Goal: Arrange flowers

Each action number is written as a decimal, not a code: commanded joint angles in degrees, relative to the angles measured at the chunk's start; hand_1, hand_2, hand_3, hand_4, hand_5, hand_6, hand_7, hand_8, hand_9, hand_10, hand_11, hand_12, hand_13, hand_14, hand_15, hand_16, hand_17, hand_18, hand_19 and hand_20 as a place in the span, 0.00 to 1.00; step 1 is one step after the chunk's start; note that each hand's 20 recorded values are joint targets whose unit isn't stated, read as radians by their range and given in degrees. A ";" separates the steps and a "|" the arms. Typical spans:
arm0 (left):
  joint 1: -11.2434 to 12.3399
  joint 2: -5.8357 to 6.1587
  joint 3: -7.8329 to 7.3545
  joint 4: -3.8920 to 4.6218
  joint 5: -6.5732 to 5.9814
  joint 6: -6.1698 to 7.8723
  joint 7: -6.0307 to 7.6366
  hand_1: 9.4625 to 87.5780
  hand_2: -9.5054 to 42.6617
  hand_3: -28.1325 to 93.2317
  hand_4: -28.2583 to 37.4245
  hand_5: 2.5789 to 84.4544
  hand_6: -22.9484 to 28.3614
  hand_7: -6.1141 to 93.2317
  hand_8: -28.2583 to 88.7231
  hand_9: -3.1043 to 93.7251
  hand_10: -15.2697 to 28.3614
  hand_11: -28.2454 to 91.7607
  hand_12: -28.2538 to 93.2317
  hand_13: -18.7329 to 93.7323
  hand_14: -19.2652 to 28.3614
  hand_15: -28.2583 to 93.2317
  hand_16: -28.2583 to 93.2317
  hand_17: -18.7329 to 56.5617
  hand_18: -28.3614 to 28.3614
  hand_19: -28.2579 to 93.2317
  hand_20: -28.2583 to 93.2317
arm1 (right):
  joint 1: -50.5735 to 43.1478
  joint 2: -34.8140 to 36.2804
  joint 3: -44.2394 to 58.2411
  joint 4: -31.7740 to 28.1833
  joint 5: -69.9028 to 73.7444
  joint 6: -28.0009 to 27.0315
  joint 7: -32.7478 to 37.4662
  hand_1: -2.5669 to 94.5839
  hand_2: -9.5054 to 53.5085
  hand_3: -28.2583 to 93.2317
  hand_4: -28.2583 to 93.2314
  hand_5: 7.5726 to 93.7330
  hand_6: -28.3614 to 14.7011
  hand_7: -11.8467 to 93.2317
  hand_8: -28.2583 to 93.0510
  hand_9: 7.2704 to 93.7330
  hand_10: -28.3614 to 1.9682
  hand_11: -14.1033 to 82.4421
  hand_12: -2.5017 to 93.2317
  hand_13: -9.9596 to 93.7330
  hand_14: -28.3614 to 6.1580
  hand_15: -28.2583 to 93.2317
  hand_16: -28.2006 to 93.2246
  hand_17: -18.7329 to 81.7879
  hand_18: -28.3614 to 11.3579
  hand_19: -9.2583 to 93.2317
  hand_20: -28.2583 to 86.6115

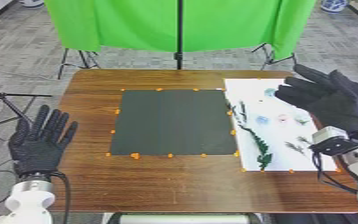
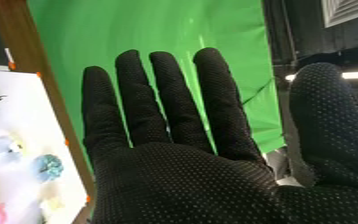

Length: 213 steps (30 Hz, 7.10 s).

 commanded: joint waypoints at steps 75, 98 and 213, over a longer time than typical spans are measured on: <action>4.74 0.06 -1.99 -1.93 1.49 3.15 -4.33 0.22 0.52 0.84 0.00 0.50 0.56 0.21 0.16 0.43 0.69 0.43 0.31 0.43 0.70 0.56 0.17 0.19 0.74 0.53 0.35 | 4.62 6.95 -37.04 1.21 -99.83 3.60 43.69 0.35 0.00 0.77 0.00 0.58 0.52 0.30 0.17 0.63 0.29 0.43 0.29 0.63 0.33 0.67 0.40 0.42 0.08 0.78 0.43; 5.81 -0.78 -2.51 -2.20 -1.04 3.94 -4.59 0.22 0.53 0.84 0.00 0.51 0.57 0.22 0.16 0.43 0.69 0.45 0.32 0.43 0.70 0.57 0.17 0.19 0.74 0.53 0.35 | 1.73 5.73 -41.10 4.72 -102.70 13.23 44.09 0.70 0.00 0.76 0.00 0.70 0.65 0.61 0.37 0.86 0.63 0.35 0.55 0.82 0.67 0.58 0.56 0.53 0.14 0.82 0.44; 6.76 1.90 -3.12 -0.19 -9.43 5.60 -0.33 0.22 0.51 0.84 0.00 0.51 0.57 0.20 0.16 0.45 0.69 0.45 0.32 0.45 0.70 0.58 0.17 0.19 0.75 0.54 0.35 | 43.60 -8.50 -70.76 10.56 -87.64 26.92 39.26 0.71 0.00 0.78 0.10 0.80 0.62 0.52 0.40 0.95 0.62 0.30 0.56 0.91 0.74 0.52 0.63 0.75 0.22 0.89 0.49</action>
